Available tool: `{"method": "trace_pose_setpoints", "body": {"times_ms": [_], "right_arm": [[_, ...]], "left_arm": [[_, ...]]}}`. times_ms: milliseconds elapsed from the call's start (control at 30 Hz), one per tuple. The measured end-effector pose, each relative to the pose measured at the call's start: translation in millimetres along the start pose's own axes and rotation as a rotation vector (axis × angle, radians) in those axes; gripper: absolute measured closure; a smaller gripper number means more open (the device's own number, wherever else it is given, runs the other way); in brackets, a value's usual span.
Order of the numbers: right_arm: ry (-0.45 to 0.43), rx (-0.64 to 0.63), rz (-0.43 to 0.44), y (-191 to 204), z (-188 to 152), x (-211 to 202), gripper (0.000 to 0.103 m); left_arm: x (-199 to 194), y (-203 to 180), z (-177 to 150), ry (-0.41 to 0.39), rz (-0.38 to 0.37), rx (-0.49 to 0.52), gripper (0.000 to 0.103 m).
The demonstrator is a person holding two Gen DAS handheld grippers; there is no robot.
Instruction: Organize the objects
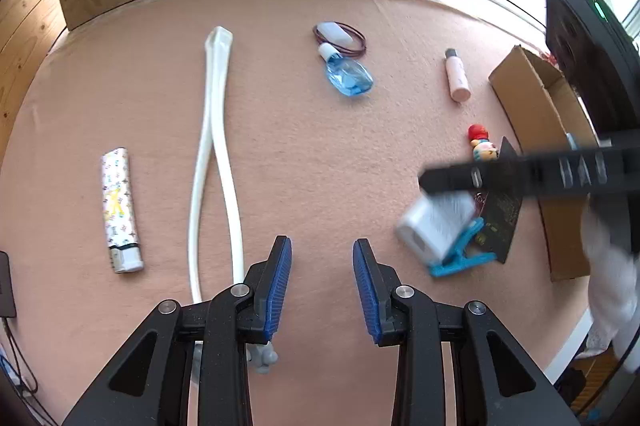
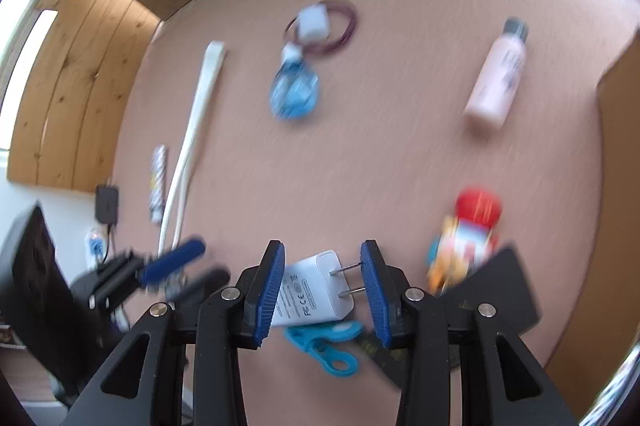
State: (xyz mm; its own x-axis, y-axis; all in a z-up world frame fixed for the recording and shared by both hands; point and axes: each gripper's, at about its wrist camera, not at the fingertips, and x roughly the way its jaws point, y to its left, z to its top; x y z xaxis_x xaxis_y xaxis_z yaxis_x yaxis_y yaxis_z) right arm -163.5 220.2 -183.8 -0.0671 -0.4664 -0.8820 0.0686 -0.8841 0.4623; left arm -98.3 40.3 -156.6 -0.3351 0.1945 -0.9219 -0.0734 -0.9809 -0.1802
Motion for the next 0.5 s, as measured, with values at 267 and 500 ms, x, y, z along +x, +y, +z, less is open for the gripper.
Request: {"method": "trace_pose_setpoints", "body": {"times_ms": [267, 500], "right_arm": [[-0.107, 0.088, 0.030, -12.3, -35.4, -30.1, 0.067], [-0.069, 0.051, 0.051, 0.0, -71.8, -28.1, 0.067]], "left_arm": [[-4.7, 12.6, 13.6, -0.015, -0.048, 0.021, 0.067], [0.4, -18.5, 31.1, -0.019, -0.089, 0.106, 0.067]]}}
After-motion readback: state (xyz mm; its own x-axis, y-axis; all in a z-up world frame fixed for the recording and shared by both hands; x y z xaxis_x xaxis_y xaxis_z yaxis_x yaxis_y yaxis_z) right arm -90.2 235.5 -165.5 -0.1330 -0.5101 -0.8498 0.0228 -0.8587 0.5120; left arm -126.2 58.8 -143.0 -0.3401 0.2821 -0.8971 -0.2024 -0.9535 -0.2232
